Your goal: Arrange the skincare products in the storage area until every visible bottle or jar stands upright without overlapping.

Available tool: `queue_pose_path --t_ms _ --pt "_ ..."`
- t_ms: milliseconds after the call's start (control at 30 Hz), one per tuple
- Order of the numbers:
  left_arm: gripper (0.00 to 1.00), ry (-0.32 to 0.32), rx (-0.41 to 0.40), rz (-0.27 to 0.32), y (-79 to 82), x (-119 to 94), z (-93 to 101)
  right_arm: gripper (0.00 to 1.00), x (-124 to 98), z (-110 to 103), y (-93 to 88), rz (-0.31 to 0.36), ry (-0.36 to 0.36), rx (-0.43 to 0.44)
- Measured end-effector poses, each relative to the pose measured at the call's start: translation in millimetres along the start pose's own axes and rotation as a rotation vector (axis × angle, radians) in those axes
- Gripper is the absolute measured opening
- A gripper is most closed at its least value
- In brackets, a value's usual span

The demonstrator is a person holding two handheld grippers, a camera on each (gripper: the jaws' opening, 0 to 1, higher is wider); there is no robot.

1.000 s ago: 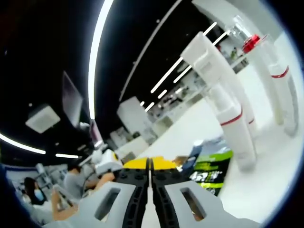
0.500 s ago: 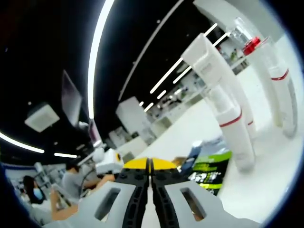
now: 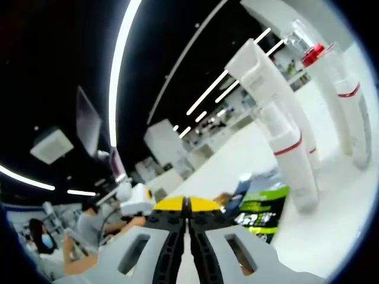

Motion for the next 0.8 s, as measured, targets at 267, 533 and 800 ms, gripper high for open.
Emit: queue_pose_path --t_ms 267,533,800 --pt "0.02 0.001 0.035 0.004 -0.7 2 4.0 0.00 -1 1 0.5 0.001 -0.003 0.000" --pt "0.03 0.032 0.085 0.044 2.0 -2 4.0 0.00 -6 -3 7.8 0.041 0.013 0.013" --pt "0.03 -0.069 0.187 0.287 25.8 -22 29.6 0.02 -29 -14 36.2 0.119 0.080 -0.012"
Point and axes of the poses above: the point that each gripper's makers call its tool centre point, and the gripper's own axes: x roughly forward along the fingers, z roughly to its right, y roughly out of its top, the point moved 5 cm from there along -x, roughly backward along the fingers, and after that the axes turned 4 degrees about -y, right-handed, at the moved point
